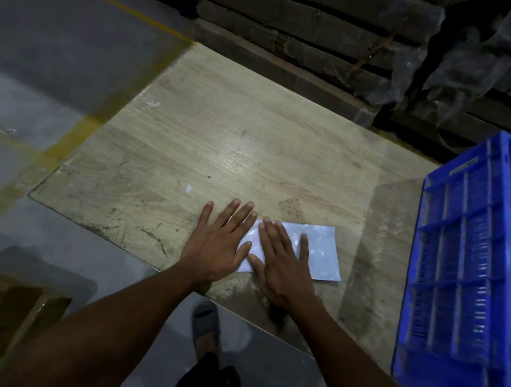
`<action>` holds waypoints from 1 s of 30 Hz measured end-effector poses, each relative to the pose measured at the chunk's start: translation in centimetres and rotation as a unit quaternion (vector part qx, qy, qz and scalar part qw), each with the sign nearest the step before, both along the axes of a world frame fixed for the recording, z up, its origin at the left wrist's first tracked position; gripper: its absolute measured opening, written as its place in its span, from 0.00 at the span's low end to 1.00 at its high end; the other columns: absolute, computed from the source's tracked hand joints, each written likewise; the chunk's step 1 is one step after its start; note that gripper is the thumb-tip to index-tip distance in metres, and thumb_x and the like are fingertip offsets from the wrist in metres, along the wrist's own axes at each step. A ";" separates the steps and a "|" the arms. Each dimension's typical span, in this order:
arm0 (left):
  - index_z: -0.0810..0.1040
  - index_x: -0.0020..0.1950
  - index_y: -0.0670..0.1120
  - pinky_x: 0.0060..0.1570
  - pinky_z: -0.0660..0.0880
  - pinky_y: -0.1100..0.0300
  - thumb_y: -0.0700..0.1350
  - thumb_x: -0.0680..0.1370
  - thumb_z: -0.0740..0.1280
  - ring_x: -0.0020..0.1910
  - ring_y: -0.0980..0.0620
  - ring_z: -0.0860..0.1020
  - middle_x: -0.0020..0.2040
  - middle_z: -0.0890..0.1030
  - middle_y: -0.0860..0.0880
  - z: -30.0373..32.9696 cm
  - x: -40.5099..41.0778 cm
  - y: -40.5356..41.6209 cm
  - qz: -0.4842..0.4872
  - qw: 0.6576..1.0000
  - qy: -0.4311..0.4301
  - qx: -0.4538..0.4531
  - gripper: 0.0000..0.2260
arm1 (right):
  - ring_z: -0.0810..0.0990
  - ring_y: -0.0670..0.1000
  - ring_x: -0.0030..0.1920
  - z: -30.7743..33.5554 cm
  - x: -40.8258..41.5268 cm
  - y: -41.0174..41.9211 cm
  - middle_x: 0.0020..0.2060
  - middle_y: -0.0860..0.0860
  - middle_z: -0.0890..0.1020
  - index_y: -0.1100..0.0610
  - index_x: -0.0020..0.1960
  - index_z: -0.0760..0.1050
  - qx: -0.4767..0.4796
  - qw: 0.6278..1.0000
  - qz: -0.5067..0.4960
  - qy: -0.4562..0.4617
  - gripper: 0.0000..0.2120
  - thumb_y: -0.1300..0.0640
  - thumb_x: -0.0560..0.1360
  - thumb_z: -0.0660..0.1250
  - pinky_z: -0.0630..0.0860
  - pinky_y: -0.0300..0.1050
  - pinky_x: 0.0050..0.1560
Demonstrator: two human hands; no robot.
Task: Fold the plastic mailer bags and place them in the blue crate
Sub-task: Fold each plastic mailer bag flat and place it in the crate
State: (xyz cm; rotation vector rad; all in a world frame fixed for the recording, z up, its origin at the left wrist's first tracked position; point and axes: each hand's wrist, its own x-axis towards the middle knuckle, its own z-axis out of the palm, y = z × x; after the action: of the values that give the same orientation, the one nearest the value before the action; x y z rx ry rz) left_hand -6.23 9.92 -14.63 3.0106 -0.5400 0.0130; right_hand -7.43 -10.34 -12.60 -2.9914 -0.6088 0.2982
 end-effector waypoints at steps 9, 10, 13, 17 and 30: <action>0.53 0.85 0.50 0.78 0.50 0.33 0.61 0.84 0.48 0.84 0.47 0.48 0.85 0.49 0.51 0.0 0.1 0.0 -0.003 1.000 0.002 -0.002 0.31 | 0.35 0.48 0.80 0.9 -0.1 -6.5 0.80 0.43 0.36 0.41 0.81 0.37 0.000 0.997 -0.066 0.040 0.36 0.27 0.79 0.40 0.34 0.66 0.76; 0.53 0.85 0.50 0.78 0.50 0.33 0.61 0.84 0.48 0.84 0.47 0.48 0.85 0.49 0.51 0.0 0.1 0.0 -0.001 1.000 0.005 -0.002 0.31 | 0.33 0.49 0.80 1.0 0.0 -6.9 0.80 0.42 0.34 0.40 0.81 0.36 -0.004 0.996 -0.069 0.049 0.36 0.26 0.78 0.40 0.34 0.66 0.76; 0.54 0.85 0.48 0.77 0.50 0.32 0.62 0.84 0.46 0.84 0.46 0.47 0.85 0.50 0.48 0.3 -0.1 0.0 -0.003 1.000 0.014 -0.007 0.32 | 0.28 0.54 0.78 1.5 0.4 -7.6 0.79 0.43 0.30 0.39 0.80 0.32 -0.008 0.992 -0.092 0.082 0.37 0.25 0.77 0.38 0.34 0.68 0.74; 0.65 0.81 0.43 0.74 0.56 0.27 0.54 0.83 0.50 0.83 0.43 0.57 0.82 0.62 0.43 1.5 -0.1 -1.0 0.083 0.994 -0.021 -0.073 0.28 | 0.36 0.56 0.81 2.1 0.5 -6.7 0.82 0.49 0.41 0.48 0.82 0.42 0.004 0.993 -0.116 0.028 0.35 0.31 0.80 0.36 0.40 0.69 0.75; 0.58 0.84 0.49 0.79 0.54 0.38 0.59 0.84 0.49 0.84 0.40 0.50 0.85 0.54 0.47 0.2 -1.9 -3.7 0.053 0.997 0.028 -0.040 0.30 | 0.30 0.55 0.79 0.7 0.8 -9.0 0.79 0.44 0.32 0.38 0.80 0.34 -0.023 0.992 -0.112 0.055 0.36 0.26 0.78 0.42 0.37 0.67 0.76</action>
State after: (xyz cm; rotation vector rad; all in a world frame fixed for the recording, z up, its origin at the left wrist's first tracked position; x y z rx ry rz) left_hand -8.09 6.24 -14.46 2.9484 -0.3666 -0.0420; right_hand -6.62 -19.37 -11.95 -3.0238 -0.2568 0.4625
